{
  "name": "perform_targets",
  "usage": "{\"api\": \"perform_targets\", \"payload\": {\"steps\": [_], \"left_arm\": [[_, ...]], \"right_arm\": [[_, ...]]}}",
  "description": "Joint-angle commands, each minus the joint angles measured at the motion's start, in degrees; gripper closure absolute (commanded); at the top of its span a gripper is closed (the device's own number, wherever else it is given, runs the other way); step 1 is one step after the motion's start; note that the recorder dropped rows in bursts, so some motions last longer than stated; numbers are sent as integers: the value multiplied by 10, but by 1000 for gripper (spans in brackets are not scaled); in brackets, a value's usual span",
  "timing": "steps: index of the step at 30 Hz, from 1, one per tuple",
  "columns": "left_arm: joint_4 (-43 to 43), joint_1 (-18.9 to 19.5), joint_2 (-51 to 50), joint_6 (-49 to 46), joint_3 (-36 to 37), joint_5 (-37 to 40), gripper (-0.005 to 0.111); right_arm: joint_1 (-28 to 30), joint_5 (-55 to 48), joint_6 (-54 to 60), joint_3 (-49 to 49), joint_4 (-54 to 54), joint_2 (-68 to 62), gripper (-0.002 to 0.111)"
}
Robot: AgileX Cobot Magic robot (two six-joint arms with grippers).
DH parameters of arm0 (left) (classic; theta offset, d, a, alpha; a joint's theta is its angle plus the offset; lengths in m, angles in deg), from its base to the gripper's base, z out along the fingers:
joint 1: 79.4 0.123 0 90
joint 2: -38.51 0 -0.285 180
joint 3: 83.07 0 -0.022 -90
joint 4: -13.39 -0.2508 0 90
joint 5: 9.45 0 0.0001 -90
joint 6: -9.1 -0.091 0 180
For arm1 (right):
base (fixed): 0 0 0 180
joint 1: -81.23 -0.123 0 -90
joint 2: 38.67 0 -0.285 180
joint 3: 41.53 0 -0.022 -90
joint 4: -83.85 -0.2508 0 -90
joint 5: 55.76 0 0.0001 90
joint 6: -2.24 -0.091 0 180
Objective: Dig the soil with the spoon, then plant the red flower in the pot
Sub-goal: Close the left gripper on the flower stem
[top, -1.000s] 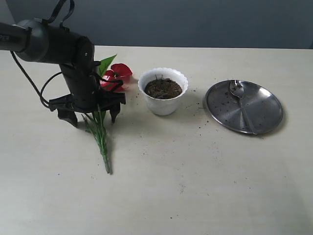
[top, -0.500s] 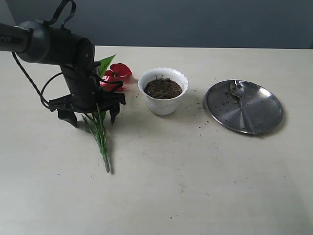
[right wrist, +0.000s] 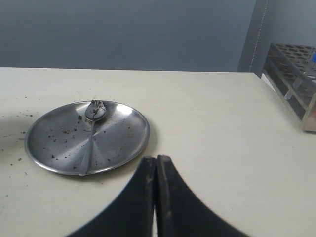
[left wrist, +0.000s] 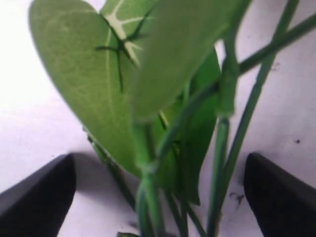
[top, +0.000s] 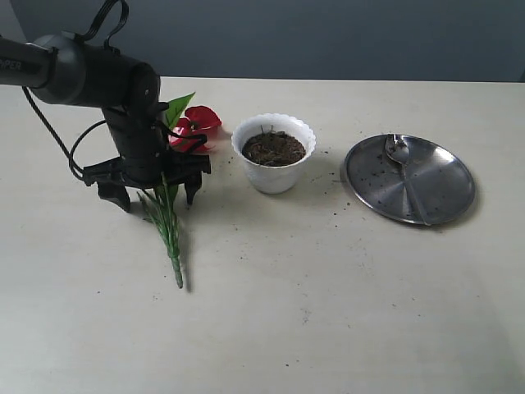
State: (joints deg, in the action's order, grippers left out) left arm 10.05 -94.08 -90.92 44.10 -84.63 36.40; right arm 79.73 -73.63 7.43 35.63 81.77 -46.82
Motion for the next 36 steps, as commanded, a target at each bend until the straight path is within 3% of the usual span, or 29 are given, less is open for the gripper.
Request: {"api": "perform_targets", "payload": {"steps": [1,6,14,26,36], "left_arm": [[3,-2,-24,3,6,7,20],[3,-2,-24,-5,6,8,22],[2,-2,-24,-6,6,10,65],[-8,-2,-24,-6,6,6,105],[-19,-2,-17,-6,6,-9,106]], "right_arm": [[2,4,2,1,1,4,109],[2,4,2,1,1,4,109],[2,4,2,1,1,4,109],[2,4,2,1,1,4,109],[2,4,2,1,1,4,109]]}}
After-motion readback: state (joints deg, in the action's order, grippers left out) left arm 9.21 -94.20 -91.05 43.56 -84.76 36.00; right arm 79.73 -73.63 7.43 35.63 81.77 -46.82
